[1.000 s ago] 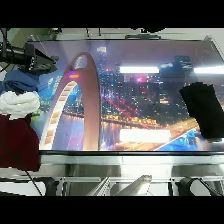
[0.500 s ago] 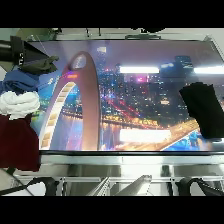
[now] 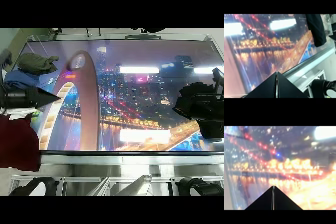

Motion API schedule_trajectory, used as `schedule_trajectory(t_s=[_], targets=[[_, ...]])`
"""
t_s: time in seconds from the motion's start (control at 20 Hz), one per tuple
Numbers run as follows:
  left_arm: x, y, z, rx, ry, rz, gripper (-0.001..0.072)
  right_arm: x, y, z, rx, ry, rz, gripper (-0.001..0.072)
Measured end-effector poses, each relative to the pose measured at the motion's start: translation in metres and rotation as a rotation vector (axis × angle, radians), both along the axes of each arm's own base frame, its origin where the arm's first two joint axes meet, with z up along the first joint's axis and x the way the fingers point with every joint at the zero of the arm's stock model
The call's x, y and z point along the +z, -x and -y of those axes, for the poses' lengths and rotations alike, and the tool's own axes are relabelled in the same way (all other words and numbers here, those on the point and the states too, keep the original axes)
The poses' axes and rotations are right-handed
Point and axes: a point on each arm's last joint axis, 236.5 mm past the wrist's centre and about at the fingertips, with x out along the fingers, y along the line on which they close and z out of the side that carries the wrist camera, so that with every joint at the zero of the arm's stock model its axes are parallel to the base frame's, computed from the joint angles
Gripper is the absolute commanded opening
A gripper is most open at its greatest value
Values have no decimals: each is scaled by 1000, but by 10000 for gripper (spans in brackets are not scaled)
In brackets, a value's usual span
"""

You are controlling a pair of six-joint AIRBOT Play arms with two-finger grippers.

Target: Fold the shirts.

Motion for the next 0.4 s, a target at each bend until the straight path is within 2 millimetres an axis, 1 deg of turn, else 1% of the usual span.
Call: schedule_trajectory(t_s=[0.15, 0.4], targets=[[-7, 13, 3, 10, 0, -1, 14, -3, 3, -6, 17, -3, -11, 23], [-4, 21, 5, 18, -7, 29, 14, -4, 5, -9, 23, -9, -18, 23]])
